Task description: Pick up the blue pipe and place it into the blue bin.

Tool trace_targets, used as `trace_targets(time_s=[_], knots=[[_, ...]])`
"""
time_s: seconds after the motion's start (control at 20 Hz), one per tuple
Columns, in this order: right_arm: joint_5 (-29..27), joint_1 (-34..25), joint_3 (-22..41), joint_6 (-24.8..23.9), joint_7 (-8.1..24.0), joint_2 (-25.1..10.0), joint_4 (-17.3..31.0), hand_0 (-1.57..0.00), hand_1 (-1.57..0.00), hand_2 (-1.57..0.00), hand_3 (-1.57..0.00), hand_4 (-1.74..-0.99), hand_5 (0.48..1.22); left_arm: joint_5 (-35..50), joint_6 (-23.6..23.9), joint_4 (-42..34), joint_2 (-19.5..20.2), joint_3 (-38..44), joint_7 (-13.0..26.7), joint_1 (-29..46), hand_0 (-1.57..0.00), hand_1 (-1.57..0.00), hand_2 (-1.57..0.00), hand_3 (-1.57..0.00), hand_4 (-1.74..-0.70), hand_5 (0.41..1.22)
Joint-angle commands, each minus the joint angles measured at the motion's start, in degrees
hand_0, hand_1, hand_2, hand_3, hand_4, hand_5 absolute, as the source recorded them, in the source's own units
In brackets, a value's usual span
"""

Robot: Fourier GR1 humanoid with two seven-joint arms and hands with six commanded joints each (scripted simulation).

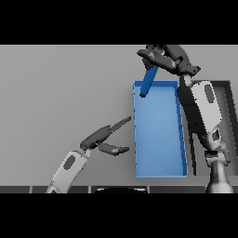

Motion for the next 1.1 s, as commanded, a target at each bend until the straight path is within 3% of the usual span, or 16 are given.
trace_targets(time_s=[0.0,0.25,0.45,0.6,0.7,0.75,0.8,0.9,0.95,1.05], knots=[[1.0,1.6,0.1,-0.3,0.1,-0.8,1.3,-1.57,-1.57,-1.57,-1.57,-1.499,1.221,-0.1,0.1,-0.6,0.1,-0.3,-0.1,0.4,0.0,0.0,0.0,0.0,-0.88,0.482],[3.7,10.0,2.5,-5.1,3.3,-1.5,2.6,-1.57,-1.57,-1.57,-1.57,-1.499,1.221,-0.4,0.0,-0.6,0.4,-0.5,-0.9,1.3,0.0,0.0,0.0,0.0,-0.87,0.481],[4.8,15.7,4.6,-10.0,8.6,-2.6,1.6,-1.57,-1.57,-1.57,-1.57,-1.499,1.221,-0.5,0.3,-0.1,-0.2,-0.4,-0.2,0.8,0.0,0.0,0.0,0.0,-0.88,0.479],[6.5,19.1,6.7,-11.0,14.3,-3.8,0.9,-1.57,-1.57,-1.57,-0.82,-1.617,1.221,-0.7,0.3,-0.4,-0.1,-0.7,-0.4,1.1,0.0,0.0,0.0,0.0,-0.88,0.476],[6.9,20.8,9.4,-10.8,15.2,-5.3,0.3,-1.57,-1.57,-1.57,-0.62,-1.662,1.221,0.2,0.1,-0.6,0.1,-0.1,0.1,0.8,0.0,0.0,0.0,0.0,-0.88,0.481],[6.4,21.0,11.9,-12.0,15.2,-5.4,1.3,-1.57,-1.57,-1.57,-0.81,-1.617,1.199,0.2,-0.1,-0.2,0.1,-0.1,0.3,0.4,0.0,0.0,0.0,0.0,-0.89,0.483],[3.8,20.6,15.2,-13.5,15.2,-7.0,3.0,-1.57,-1.51,-1.45,-0.96,-1.573,1.188,0.3,-0.2,-0.7,0.0,-0.2,0.4,0.6,0.0,0.0,0.0,0.0,-0.89,0.486],[-4.1,18.6,22.1,-16.6,15.2,-8.8,7.3,-1.01,-0.97,-0.93,-0.61,-1.451,1.146,-0.3,0.4,-0.6,-0.6,-0.7,1.5,0.3,0.0,0.0,0.0,0.0,-0.88,0.493],[-8.0,17.1,25.6,-17.6,15.2,-9.6,8.8,-0.8,-0.77,-0.74,-0.49,-1.385,1.114,-0.3,0.4,-0.4,-0.5,-0.3,1.6,-0.1,0.0,0.0,0.0,0.0,-0.88,0.495],[-13.2,15.3,30.6,-15.2,15.2,-12.0,8.9,-0.51,-0.5,-0.48,-0.31,-1.296,1.152,-0.2,0.3,-0.3,0.0,-0.1,0.3,0.3,0.0,0.0,0.0,0.0,-0.88,0.497]])
